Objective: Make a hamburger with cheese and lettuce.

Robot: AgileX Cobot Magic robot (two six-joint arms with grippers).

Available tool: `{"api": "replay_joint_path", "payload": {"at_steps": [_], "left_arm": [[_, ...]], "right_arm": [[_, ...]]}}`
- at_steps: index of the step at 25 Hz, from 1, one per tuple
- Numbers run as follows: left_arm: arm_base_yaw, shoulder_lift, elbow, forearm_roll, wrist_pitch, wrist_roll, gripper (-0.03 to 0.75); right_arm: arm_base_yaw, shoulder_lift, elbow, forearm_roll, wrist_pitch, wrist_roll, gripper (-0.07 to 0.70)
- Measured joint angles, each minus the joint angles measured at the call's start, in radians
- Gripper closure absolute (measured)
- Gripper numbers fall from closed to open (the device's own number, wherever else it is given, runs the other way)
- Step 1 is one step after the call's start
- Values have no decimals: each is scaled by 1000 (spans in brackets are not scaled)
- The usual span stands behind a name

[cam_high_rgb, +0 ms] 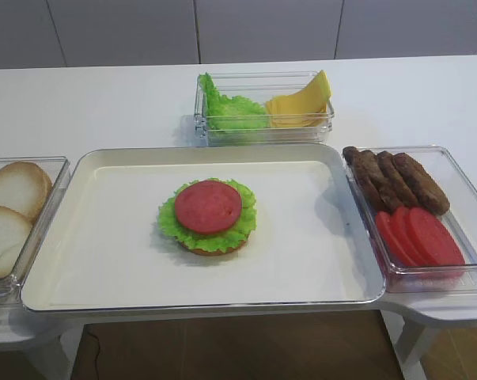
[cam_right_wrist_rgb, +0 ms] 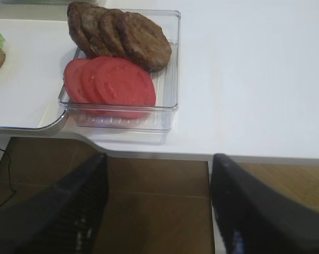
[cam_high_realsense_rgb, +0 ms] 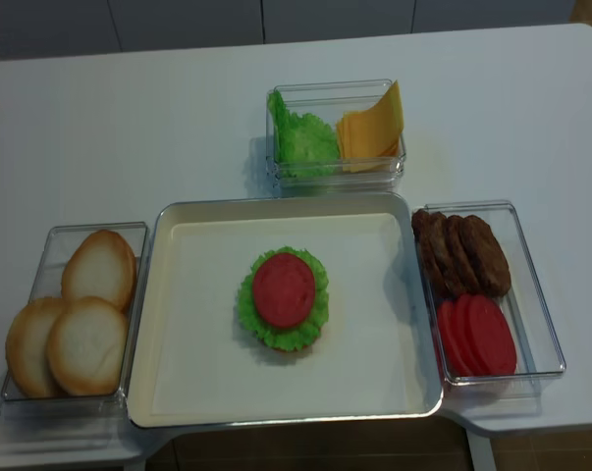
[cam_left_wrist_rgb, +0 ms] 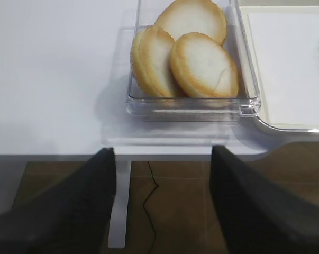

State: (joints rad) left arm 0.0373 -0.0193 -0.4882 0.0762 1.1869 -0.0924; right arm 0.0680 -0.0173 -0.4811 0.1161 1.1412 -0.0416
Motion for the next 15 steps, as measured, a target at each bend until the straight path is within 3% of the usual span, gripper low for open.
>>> {"api": "replay_joint_path", "payload": {"at_steps": [15], "left_arm": [[0, 0, 0, 0, 0, 0, 298]], "right_arm": [[0, 0, 2, -2, 0, 0, 155]]}}
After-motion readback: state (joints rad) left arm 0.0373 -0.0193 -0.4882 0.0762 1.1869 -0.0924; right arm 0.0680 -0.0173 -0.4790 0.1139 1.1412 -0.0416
